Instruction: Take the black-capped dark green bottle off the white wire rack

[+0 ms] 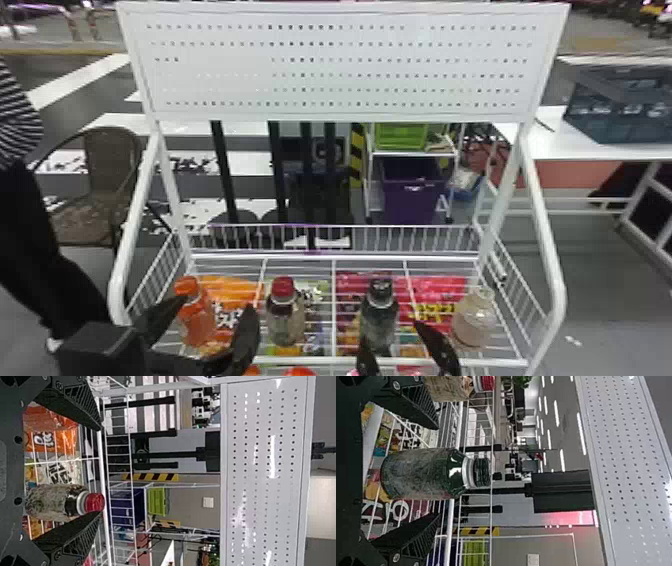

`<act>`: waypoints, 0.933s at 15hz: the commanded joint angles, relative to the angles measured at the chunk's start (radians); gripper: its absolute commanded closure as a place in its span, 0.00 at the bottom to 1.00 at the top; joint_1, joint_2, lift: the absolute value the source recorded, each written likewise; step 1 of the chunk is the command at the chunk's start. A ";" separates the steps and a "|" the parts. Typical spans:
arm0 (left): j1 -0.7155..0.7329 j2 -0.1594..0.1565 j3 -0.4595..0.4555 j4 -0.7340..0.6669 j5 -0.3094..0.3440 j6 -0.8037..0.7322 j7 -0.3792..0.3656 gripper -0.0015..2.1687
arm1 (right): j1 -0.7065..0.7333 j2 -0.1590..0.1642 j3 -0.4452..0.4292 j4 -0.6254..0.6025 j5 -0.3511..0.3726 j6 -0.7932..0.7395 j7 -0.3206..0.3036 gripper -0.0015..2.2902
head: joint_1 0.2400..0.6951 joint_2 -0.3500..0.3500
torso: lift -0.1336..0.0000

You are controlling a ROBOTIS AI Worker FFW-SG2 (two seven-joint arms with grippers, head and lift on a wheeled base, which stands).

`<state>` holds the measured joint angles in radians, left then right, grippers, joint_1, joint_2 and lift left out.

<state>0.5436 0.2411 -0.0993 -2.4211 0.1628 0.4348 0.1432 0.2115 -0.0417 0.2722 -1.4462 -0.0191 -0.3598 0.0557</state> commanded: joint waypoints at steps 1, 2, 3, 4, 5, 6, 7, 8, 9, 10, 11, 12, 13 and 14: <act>-0.004 0.001 0.003 0.013 0.000 0.000 -0.002 0.07 | -0.047 0.019 0.018 0.046 0.025 0.009 -0.051 0.06 | 0.57 0.50 | 1.00; -0.004 0.001 0.006 0.017 0.000 0.000 -0.004 0.07 | -0.067 0.028 0.019 0.066 0.025 0.016 -0.054 0.06 | 0.57 0.50 | 1.00; -0.004 0.003 0.006 0.020 0.000 0.000 -0.005 0.07 | -0.084 0.033 0.021 0.081 0.025 0.022 -0.056 0.06 | 0.57 0.50 | 1.00; -0.004 0.003 0.007 0.027 0.000 -0.003 -0.007 0.07 | -0.103 0.036 0.025 0.102 0.025 0.025 -0.060 0.06 | 0.57 0.50 | 1.00; -0.004 0.003 0.007 0.031 -0.002 -0.018 -0.007 0.07 | -0.118 0.040 0.027 0.118 0.025 0.028 -0.071 0.06 | 0.57 0.50 | 1.00; -0.002 0.003 0.009 0.034 -0.002 -0.024 -0.008 0.07 | -0.133 0.043 0.028 0.130 0.027 0.046 -0.076 0.06 | 0.57 0.50 | 1.00; -0.002 0.003 0.010 0.037 -0.002 -0.024 -0.008 0.07 | -0.146 0.043 0.032 0.144 0.028 0.052 -0.083 0.06 | 0.57 0.50 | 1.00; -0.002 0.003 0.012 0.040 -0.002 -0.027 -0.010 0.07 | -0.158 0.043 0.032 0.158 0.030 0.065 -0.085 0.06 | 0.57 0.50 | 1.00; -0.002 0.003 0.012 0.043 -0.002 -0.027 -0.011 0.07 | -0.167 0.043 0.032 0.167 0.030 0.074 -0.085 0.06 | 0.57 0.50 | 1.00; -0.004 0.003 0.012 0.043 -0.002 -0.027 -0.011 0.07 | -0.173 0.043 0.030 0.170 0.028 0.101 -0.085 0.06 | 0.57 0.50 | 1.00; -0.005 0.003 0.012 0.043 -0.002 -0.027 -0.011 0.07 | -0.176 0.043 0.028 0.167 0.022 0.129 -0.083 0.09 | 0.57 0.50 | 1.00; -0.008 0.001 0.012 0.043 0.000 -0.027 -0.011 0.07 | -0.176 0.043 0.028 0.162 0.018 0.138 -0.083 0.16 | 0.57 0.50 | 1.00; -0.011 0.001 0.012 0.043 0.000 -0.027 -0.013 0.07 | -0.176 0.043 0.028 0.156 0.013 0.144 -0.083 0.23 | 0.57 0.50 | 1.00; -0.014 0.001 0.012 0.043 0.001 -0.024 -0.011 0.07 | -0.173 0.043 0.025 0.155 0.004 0.151 -0.082 0.32 | 0.57 0.50 | 1.00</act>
<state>0.5333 0.2428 -0.0874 -2.3777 0.1623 0.4077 0.1314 0.0359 0.0000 0.3002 -1.2863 -0.0046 -0.2206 -0.0271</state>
